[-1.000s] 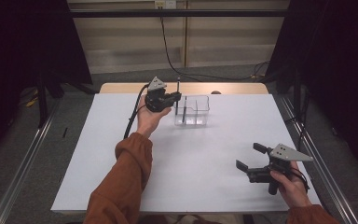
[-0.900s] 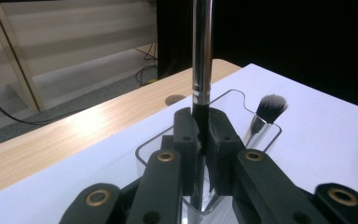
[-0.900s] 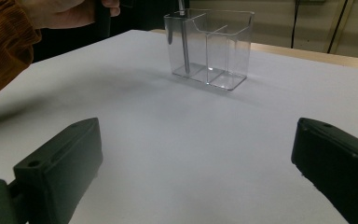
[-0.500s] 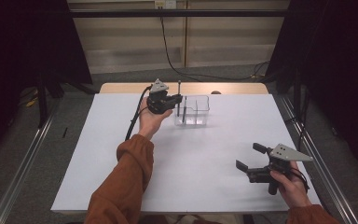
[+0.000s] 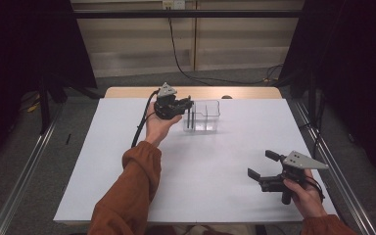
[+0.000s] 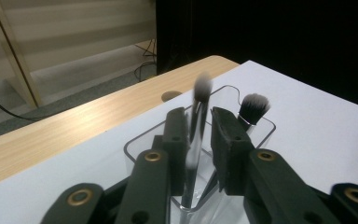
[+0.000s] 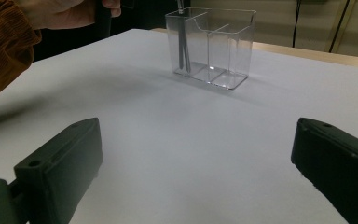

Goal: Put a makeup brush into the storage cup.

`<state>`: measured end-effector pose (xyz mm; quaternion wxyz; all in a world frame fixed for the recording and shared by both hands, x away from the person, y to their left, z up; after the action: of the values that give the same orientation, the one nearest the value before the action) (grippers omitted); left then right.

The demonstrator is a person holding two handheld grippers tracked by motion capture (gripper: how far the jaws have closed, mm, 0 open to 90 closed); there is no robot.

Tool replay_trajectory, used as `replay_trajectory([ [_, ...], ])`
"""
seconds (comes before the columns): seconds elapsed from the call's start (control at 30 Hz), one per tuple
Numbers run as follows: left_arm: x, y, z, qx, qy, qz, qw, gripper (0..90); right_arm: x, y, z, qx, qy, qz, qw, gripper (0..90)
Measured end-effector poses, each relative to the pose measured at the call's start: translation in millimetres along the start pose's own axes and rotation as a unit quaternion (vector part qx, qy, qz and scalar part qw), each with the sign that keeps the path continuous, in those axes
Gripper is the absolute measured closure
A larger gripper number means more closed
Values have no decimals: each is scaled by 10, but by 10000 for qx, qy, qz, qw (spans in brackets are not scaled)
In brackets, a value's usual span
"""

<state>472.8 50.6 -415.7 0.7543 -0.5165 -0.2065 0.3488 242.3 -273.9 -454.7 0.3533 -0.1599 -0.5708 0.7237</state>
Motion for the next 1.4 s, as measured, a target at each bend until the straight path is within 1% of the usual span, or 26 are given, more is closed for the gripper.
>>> replay_trajectory([
  [0.1, 8, 5, -5, -10, -30, 12, 10000, 699, -1, 1, 0, 2, -4, 3, 10000, 14],
  [0.17, 9, 9, -6, -13, -10, -6, 10000, 672, -1, -1, 2, -8, -4, -7, 10000, 14],
  [0.3, 29, 24, 2, 4, -103, 26, 9999, 621, -7, 1, 3, -3, 0, 1, 10000, 14],
  [0.43, 59, 22, 14, -33, -176, 65, 9998, 544, -17, 9, 11, -11, 13, -7, 10000, 14],
  [0.5, 83, 15, 25, -33, -217, 22, 9998, 512, -25, 15, 18, -21, 28, -36, 10000, 14],
  [0.57, 92, 15, 26, -75, -224, 98, 9997, 484, -33, 16, 26, -39, 44, -52, 10000, 14],
  [0.63, 100, 11, 38, -87, -260, 113, 9996, 423, -36, 13, 29, -58, 53, -73, 9999, 14],
  [0.7, 105, 6, 63, -111, -242, 69, 9996, 393, -36, 13, 31, -64, 44, -86, 9999, 14],
  [0.77, 103, 0, 83, -170, -262, 84, 9995, 322, -38, 12, 30, -72, 54, -83, 9999, 13],
  [0.83, 102, -1, 106, -166, -245, 57, 9995, 265, -38, 9, 31, -81, 55, -75, 9999, 13],
  [0.9, 99, 3, 132, -213, -242, 106, 9994, 211, -36, 7, 31, -82, 58, -71, 9999, 13],
  [0.93, 101, 5, 147, -207, -248, 85, 9994, 180, -37, 6, 30, -85, 59, -70, 9999, 13],
  [1.03, 112, 3, 189, -213, -233, 85, 9995, 119, -37, 5, 24, -99, 56, -72, 9999, 13],
  [1.13, 127, 3, 223, -215, -199, 164, 9994, 70, -38, 3, 13, -100, 51, -79, 9999, 13],
  [1.17, 128, 4, 237, -242, -170, 228, 9993, 63, -38, 3, 12, -89, 57, -76, 9999, 14],
  [1.2, 133, 6, 259, -278, -75, 313, 9991, 52, -36, 3, 10, -85, 55, -76, 9999, 13],
  [1.23, 134, 7, 272, -286, -38, 350, 9990, 47, -33, 3, 9, -97, 49, -81, 9999, 13],
  [1.27, 126, 9, 292, -304, -28, 367, 9989, 46, -31, 1, 10, -102, 48, -81, 9999, 14],
  [1.3, 124, 13, 306, -310, -38, 316, 9990, 43, -30, 0, 9, -106, 56, -73, 9999, 14],
  [1.33, 123, 15, 315, -308, -30, 312, 9990, 41, -29, 0, 9, -103, 63, -74, 9999, 14],
  [1.4, 128, 16, 352, -340, -4, 349, 9988, 33, -27, -3, 9, -109, 82, -83, 9999, 13],
])
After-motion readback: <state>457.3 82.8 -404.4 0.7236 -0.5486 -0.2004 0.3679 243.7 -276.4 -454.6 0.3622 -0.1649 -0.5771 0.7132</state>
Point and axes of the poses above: each handheld gripper's, and its own axes: z roughly backward along the jaws, y roughly out of its underside, x roughly to its left, the point moved 2 cm from there along -z, roughly forward along the jaws, and after that the axes turned 9 degrees about -y, right-handed, at the moved point
